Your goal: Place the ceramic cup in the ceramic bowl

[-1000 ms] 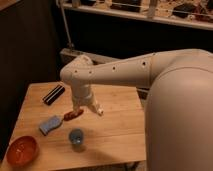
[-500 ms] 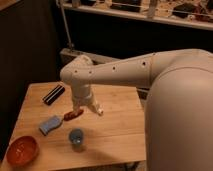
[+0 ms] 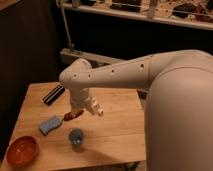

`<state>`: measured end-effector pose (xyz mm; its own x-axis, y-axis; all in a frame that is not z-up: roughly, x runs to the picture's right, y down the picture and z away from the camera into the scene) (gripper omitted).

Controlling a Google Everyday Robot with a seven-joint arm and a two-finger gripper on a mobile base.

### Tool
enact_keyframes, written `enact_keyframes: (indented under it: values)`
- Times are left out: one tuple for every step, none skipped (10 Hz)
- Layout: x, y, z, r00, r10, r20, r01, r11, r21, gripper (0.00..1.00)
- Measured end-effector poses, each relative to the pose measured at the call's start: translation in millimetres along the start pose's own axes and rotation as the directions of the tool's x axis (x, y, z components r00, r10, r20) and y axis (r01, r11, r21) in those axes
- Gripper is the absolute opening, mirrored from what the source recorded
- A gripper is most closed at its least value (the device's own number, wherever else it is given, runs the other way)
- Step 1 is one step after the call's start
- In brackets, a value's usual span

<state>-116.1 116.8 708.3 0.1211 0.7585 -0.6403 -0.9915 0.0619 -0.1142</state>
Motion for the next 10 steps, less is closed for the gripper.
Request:
enact_keyframes:
  values:
    - [5.1,1.7,5.3,1.0,-0.019,0.003,0.019,1.0,-0.008,0.65]
    - [12.9,3.0,10.4,0.999,-0.04,0.001,0.04,0.999,-0.014,0.65]
    - [19.1,1.4,14.9,0.999,-0.051,-0.005,0.051,0.999,-0.013,0.65]
    - [28.3,-2.3,23.8,0.998,-0.066,-0.018,0.065,0.998,-0.008,0.65]
    - [34.7,-4.0,30.5,0.997,-0.076,-0.028,0.076,0.997,-0.006,0.65]
    - [41.8,-7.1,40.8,0.995,-0.093,-0.041,0.093,0.996,0.0,0.65]
    - [48.5,-9.8,50.4,0.992,-0.108,-0.058,0.109,0.994,0.007,0.65]
    - [55.8,-12.0,62.6,0.988,-0.132,-0.079,0.134,0.991,0.015,0.65]
    - [62.8,-13.0,74.4,0.982,-0.159,-0.1,0.162,0.986,0.023,0.65]
    - [65.6,-13.6,81.9,0.978,-0.178,-0.11,0.183,0.983,0.032,0.65]
